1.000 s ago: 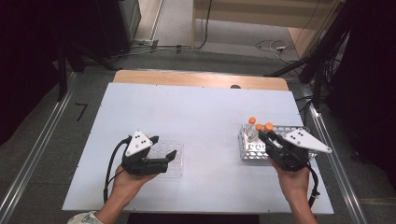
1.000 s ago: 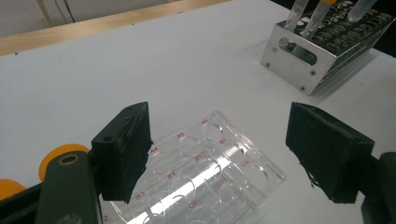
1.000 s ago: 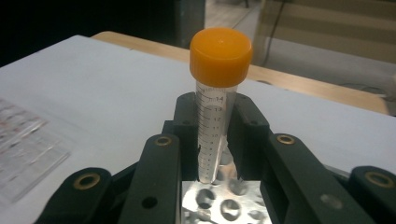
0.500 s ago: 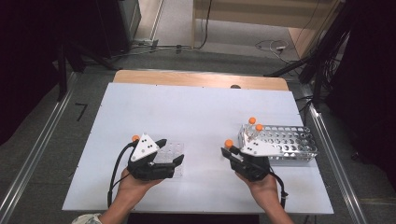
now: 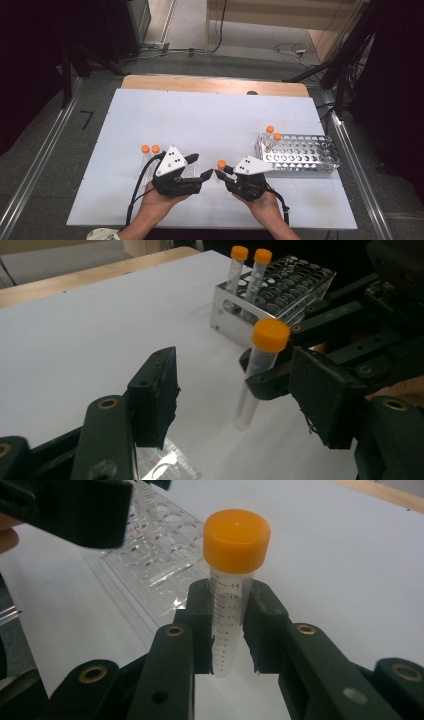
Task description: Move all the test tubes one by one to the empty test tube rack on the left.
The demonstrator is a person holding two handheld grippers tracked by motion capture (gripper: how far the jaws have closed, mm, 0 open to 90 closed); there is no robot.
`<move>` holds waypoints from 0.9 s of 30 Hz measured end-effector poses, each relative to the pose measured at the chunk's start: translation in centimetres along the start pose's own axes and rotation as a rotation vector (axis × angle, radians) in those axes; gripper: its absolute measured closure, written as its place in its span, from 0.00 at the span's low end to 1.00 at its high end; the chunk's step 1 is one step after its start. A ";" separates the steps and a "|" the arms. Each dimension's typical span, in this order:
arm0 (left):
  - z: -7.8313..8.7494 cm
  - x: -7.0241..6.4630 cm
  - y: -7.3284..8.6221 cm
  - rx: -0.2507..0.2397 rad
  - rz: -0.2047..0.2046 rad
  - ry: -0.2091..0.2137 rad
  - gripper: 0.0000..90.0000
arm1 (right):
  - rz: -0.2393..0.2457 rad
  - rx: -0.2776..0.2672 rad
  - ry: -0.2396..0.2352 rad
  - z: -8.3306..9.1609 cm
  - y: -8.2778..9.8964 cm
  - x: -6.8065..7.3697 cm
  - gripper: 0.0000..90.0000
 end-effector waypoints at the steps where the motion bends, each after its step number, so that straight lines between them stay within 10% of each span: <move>1: -0.2 -0.2 0.0 0.002 -0.005 0.005 0.43 | 0.004 -0.002 -0.006 -0.1 0.0 0.1 0.80; 27: -1.5 -1.4 0.6 0.018 -0.043 0.053 0.75 | 0.026 -0.002 -0.079 -0.6 -0.4 1.9 0.80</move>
Point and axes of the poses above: each handheld gripper's, and its own axes: z roughly backward along the jaws, y roughly out of its underside, x roughly to its left, the point moved 8 cm from there along -z, roughly forward along the jaws, and after that the axes turned 9 degrees about z, right-handed, at the moved point
